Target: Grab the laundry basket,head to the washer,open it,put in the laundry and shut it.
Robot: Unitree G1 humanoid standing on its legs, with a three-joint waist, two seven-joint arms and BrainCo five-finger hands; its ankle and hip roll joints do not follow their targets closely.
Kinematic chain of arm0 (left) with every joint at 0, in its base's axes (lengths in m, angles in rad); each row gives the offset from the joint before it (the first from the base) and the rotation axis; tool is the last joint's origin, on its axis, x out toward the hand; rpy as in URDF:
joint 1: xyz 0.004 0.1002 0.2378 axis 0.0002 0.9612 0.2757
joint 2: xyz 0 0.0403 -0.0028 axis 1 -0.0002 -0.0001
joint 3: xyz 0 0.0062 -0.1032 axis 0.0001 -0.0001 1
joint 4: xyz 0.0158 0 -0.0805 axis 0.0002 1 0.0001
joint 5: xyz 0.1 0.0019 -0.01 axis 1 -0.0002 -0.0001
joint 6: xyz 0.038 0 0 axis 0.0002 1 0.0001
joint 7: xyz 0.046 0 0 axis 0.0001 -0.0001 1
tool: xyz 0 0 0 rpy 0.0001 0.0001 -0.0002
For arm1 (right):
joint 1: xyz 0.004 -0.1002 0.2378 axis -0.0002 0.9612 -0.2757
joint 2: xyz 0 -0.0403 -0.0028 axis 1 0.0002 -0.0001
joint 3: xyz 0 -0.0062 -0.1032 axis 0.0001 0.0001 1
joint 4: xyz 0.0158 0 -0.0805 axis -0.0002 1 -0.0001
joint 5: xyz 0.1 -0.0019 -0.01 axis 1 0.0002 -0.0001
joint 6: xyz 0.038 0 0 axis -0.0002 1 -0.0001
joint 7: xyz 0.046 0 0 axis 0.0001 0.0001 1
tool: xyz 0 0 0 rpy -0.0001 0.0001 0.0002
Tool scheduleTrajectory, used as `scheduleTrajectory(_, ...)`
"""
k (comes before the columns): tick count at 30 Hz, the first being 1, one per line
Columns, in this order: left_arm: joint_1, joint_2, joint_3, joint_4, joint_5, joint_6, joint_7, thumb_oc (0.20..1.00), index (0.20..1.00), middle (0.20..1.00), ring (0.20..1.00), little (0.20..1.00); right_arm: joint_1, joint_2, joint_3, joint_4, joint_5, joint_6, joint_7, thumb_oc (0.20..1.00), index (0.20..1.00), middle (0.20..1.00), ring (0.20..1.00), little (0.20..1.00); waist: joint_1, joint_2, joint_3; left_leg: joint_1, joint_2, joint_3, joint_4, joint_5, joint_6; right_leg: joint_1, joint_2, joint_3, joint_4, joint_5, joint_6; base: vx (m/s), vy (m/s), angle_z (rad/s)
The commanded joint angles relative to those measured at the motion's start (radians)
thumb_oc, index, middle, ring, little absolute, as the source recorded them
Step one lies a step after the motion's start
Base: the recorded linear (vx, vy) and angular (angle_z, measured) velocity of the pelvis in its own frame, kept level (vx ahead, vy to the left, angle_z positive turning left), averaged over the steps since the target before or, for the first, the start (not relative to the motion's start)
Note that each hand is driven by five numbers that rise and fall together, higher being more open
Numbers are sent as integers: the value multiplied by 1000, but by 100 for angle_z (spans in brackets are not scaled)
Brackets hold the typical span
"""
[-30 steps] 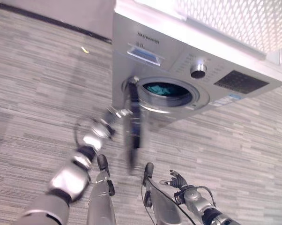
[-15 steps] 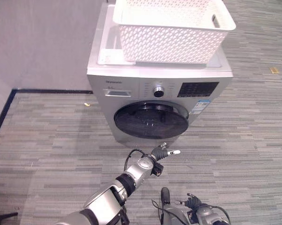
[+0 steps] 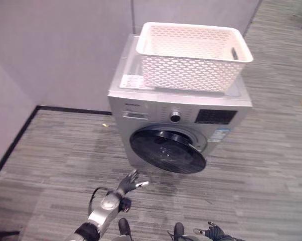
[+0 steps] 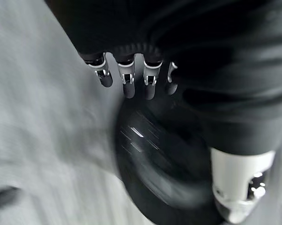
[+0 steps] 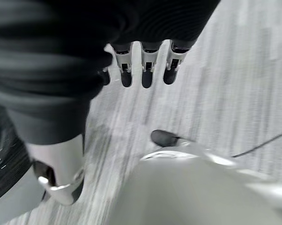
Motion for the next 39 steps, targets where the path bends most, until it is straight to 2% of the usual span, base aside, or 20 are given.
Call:
scheduleTrajectory(1,-211,-85,-136,71,260,-31,-71,1000,1000,1000,1000,1000,-46,-28,1,-6,15,-22,15,1000,1000,1000,1000,1000,-38,5,10,-41,30,-32,6,-37,-20,-27,-30,-27,11,-45,36,1,15,4)
scheduleTrajectory(3,-244,-93,-160,92,320,-31,-58,1000,1000,1000,1000,1000,-51,-36,0,-15,16,-23,10,1000,1000,1000,1000,1000,-43,8,13,-48,32,-32,6,-36,-21,-34,-30,-25,11,-43,36,-23,5,-1)
scheduleTrajectory(4,-354,-120,-230,112,439,-30,-31,1000,1000,1000,1000,1000,-60,-56,1,-51,32,-29,-6,1000,1000,1000,1000,1000,-59,10,26,-64,35,-34,6,-32,-22,-59,-27,-14,12,-38,35,-41,8,-1)
scheduleTrajectory(5,-355,-120,-230,112,439,-30,-31,1000,1000,1000,1000,1000,-60,-56,1,-51,32,-29,-6,1000,1000,1000,1000,1000,-59,10,27,-64,35,-34,6,-32,-22,-59,-27,-14,13,-38,35,-86,16,-2)
scheduleTrajectory(6,-491,-146,-304,171,622,-32,44,1000,1000,1000,1000,1000,-64,-73,-3,-84,63,-46,-20,1000,1000,1000,1000,1000,-77,6,44,-82,40,-29,6,-29,-24,-85,-26,-3,16,-32,37,-80,11,-8)
scheduleTrajectory(7,-550,-169,-337,218,695,-25,63,1000,1000,1000,1000,1000,-71,-78,7,-95,73,-53,-26,1000,1000,1000,1000,1000,-89,2,54,-91,43,-26,6,-28,-26,-99,-25,4,18,-29,38,-113,12,-12)
scheduleTrajectory(9,-658,-236,-355,307,776,-22,110,1000,1000,1000,1000,1000,-89,-92,23,-111,86,-69,-47,1000,1000,1000,1000,1000,-105,-3,78,-111,50,-17,6,-22,-30,-133,-24,19,25,-21,39,-87,5,-18)
scheduleTrajectory(11,-746,-255,-363,343,843,-8,147,1000,1000,1000,1000,1000,-90,-114,31,-138,99,-82,-58,1000,1000,1000,1000,1000,-123,-11,98,-129,57,-5,6,-16,-35,-161,-24,34,29,-11,39,-72,6,-24)
scheduleTrajectory(15,-905,-204,-356,394,931,27,189,1000,1000,1000,1000,1000,-96,-149,19,-186,137,-100,-73,1000,1000,1000,1000,1000,-150,-26,141,-171,69,19,6,-8,-41,-226,-22,73,29,18,46,-55,7,-30)
scheduleTrajectory(19,-1023,-111,-284,449,893,59,247,1000,1000,1000,1000,1000,-91,-161,14,-227,152,-112,-78,1000,1000,1000,1000,1000,-171,-53,163,-205,81,37,6,1,-45,-274,-15,100,21,45,53,-48,-17,-32)
scheduleTrajectory(20,-1093,-26,-194,491,791,78,286,1000,1000,1000,1000,1000,-78,-162,5,-259,167,-121,-83,1000,1000,1000,1000,1000,-183,-71,176,-232,86,43,6,10,-49,-307,-12,113,14,63,57,-35,-39,-45)
scheduleTrajectory(23,-1216,83,-82,541,598,74,323,1000,1000,1000,1000,1000,-66,-156,-1,-289,179,-127,-78,1000,1000,1000,1000,1000,-207,-93,185,-276,94,47,6,27,-56,-359,-10,127,9,82,63,-21,-36,-17)
scheduleTrajectory(25,-1284,125,9,534,388,53,353,1000,1000,1000,1000,1000,-59,-152,-6,-308,190,-125,-83,1000,1000,1000,1000,1000,-213,-95,191,-299,95,42,6,34,-60,-385,-13,127,9,88,63,3,-23,-15)
scheduleTrajectory(28,-1373,155,69,448,125,-8,374,1000,1000,1000,1000,1000,-53,-149,-26,-336,203,-122,-88,1000,1000,1000,1000,1000,-214,-79,199,-333,89,21,6,40,-62,-407,-19,116,9,88,65,7,-11,-8)
scheduleTrajectory(31,-1438,139,111,368,-119,-72,370,1000,1000,1000,1000,1000,-52,-143,-31,-355,203,-117,-93,1000,1000,1000,1000,1000,-215,-62,198,-352,80,8,6,42,-65,-417,-20,111,9,85,67,12,8,13)
scheduleTrajectory(33,-1435,133,132,344,-174,-105,381,1000,1000,1000,1000,1000,-59,-140,-27,-351,200,-116,-97,1000,1000,1000,1000,1000,-218,-60,194,-354,78,7,6,41,-67,-418,-19,112,9,84,69,13,17,25)
scheduleTrajectory(35,-1358,120,177,288,-260,-163,360,1000,1000,1000,1000,1000,-51,-139,-17,-352,190,-116,-91,1000,1000,1000,1000,1000,-221,-62,179,-341,79,13,6,36,-70,-410,-18,115,9,79,67,0,0,0)
scheduleTrajectory(36,-1251,98,226,209,-326,-200,335,1000,1000,1000,1000,1000,-33,-143,-12,-355,179,-122,-84,1000,1000,1000,1000,1000,-215,-63,171,-324,78,15,6,32,-69,-397,-19,114,9,75,65,0,0,0)
scheduleTrajectory(37,-1244,98,228,204,-325,-199,336,1000,1000,1000,1000,1000,-29,-145,-11,-356,179,-122,-84,1000,1000,1000,1000,1000,-216,-62,168,-323,78,15,6,31,-70,-396,-19,114,9,75,65,5,-5,-4)
scheduleTrajectory(39,-1078,56,276,132,-369,-230,298,1000,1000,1000,1000,1000,-18,-133,-11,-353,173,-128,-78,1000,1000,1000,1000,1000,-203,-61,160,-301,76,15,6,26,-69,-375,-19,110,9,66,60,3,-10,-8)
